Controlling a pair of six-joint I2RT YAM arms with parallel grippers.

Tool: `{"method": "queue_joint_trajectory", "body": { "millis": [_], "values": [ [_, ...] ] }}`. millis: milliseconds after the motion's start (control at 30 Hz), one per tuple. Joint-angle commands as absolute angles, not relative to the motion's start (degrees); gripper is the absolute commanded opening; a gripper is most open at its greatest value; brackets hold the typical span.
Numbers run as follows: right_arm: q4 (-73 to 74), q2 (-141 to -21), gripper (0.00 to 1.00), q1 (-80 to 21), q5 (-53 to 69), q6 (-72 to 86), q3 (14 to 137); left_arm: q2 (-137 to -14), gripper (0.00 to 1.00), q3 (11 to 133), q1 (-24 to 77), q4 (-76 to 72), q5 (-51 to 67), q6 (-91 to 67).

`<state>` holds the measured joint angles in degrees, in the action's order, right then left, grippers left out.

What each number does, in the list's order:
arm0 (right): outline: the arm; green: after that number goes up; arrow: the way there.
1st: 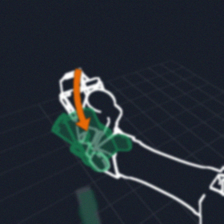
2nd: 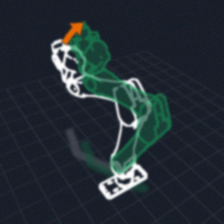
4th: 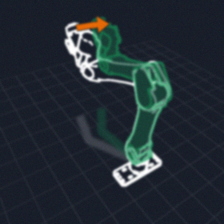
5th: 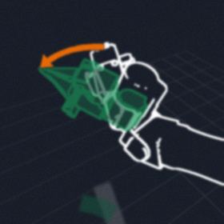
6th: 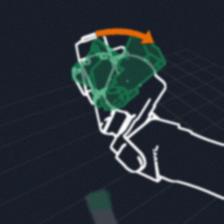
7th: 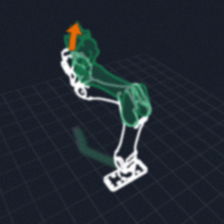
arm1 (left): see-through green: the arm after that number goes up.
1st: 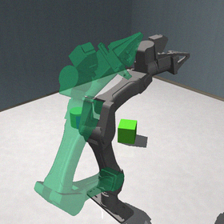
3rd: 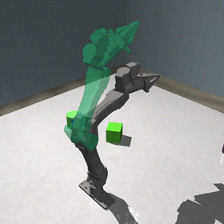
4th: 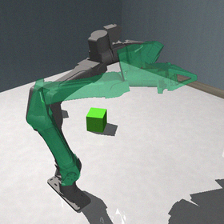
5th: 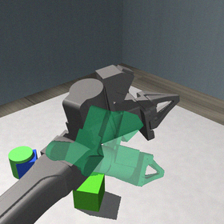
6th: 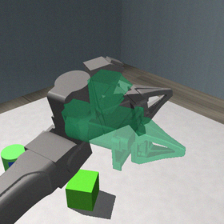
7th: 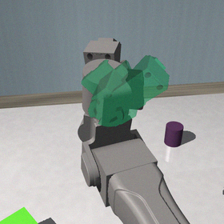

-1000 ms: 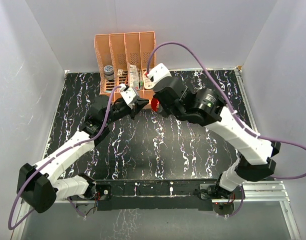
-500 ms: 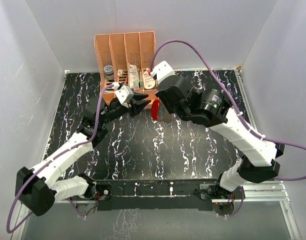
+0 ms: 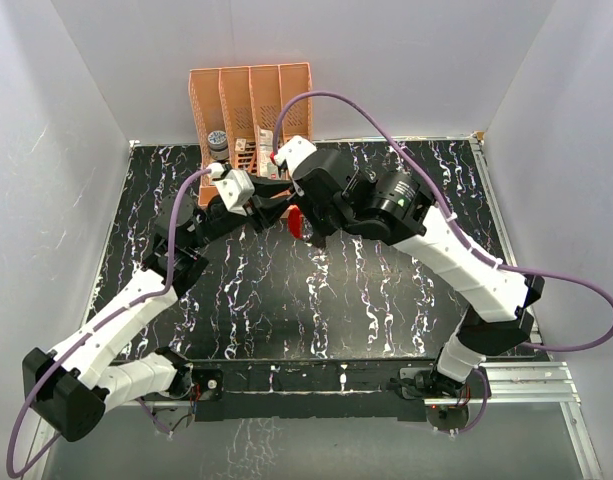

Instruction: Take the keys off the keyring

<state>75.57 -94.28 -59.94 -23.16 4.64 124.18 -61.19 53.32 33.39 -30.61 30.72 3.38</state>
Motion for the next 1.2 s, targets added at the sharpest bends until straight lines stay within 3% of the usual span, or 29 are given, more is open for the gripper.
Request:
{"method": "queue_joint_trajectory", "body": {
  "millis": [0, 267, 533, 733, 900, 1167],
  "values": [
    [75.09, -92.55, 0.00, -60.16, -17.32, 6.53, 125.54, -57.68, 0.28, 52.41, 33.31, -30.78, 29.31, 4.14],
    [69.08, -87.91, 0.00, -60.20, -7.57, 5.89, 116.31, -56.24, 0.29, 52.26, 33.27, -24.27, 31.95, 6.06],
    [55.82, -72.18, 0.00, -60.18, 2.54, 6.17, 100.91, -51.79, 0.27, 47.06, 33.35, -23.43, 29.79, 2.06],
    [53.77, -70.08, 0.00, -60.12, 1.31, 6.94, 99.92, -54.33, 0.25, 46.56, 33.37, -28.28, 40.55, -4.12],
    [54.83, -71.97, 0.00, -60.13, -0.23, 7.22, 99.82, -55.34, 0.35, 46.18, 33.32, -36.82, 47.89, -8.19],
    [54.50, -71.99, 0.00, -60.13, -1.84, 7.42, 99.80, -53.48, 0.47, 48.15, 33.39, -36.63, 47.51, -7.72]
  ]
}}
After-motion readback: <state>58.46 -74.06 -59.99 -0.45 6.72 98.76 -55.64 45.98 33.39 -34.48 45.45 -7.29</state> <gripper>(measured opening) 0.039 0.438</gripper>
